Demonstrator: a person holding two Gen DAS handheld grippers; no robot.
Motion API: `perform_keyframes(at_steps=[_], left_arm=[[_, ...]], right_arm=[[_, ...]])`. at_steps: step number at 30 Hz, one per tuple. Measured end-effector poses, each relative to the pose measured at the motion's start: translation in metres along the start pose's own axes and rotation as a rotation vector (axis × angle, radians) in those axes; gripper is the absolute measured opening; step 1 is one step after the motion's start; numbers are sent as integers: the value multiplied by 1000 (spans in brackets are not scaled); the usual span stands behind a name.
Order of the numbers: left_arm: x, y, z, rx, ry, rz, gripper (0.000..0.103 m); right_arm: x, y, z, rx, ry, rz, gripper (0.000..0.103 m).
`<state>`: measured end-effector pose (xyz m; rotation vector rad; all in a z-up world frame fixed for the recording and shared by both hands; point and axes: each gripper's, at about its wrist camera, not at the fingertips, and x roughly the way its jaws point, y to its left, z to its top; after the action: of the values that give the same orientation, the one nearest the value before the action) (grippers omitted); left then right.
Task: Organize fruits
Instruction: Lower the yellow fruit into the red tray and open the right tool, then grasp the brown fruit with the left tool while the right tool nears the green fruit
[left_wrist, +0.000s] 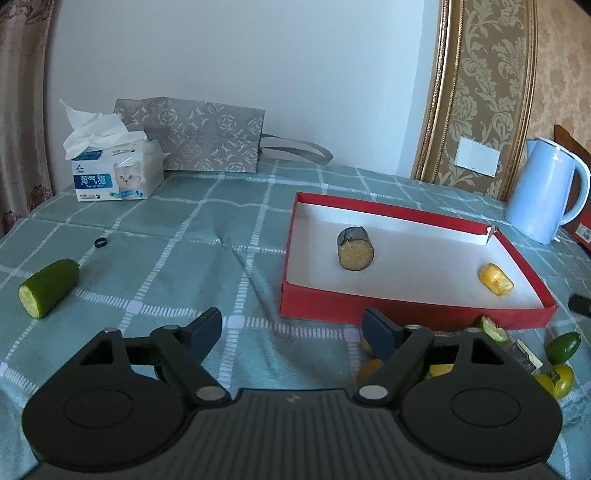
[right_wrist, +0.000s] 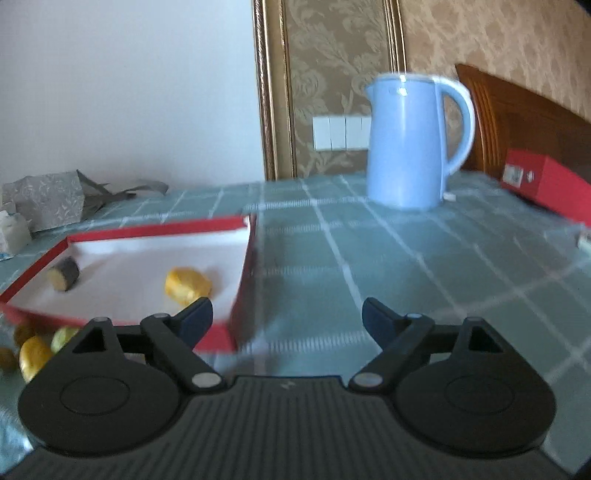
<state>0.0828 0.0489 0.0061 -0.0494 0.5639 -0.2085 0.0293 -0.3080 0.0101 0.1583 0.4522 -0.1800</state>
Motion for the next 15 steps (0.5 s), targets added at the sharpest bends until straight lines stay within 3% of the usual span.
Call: perform_keyframes(at_steps=[5,12,15], left_arm=[[-1,-2,-1,11,-6,12,83],[-3,0,-3,5,-6,19,83],[-3,0,-4,6,-5,20,83]], right_arm=[[-7,0,-8,-7,-5,8,86],[-14,23,-18,-154,-28,-42,72],[-20,21,-16,-126,-33,29,69]])
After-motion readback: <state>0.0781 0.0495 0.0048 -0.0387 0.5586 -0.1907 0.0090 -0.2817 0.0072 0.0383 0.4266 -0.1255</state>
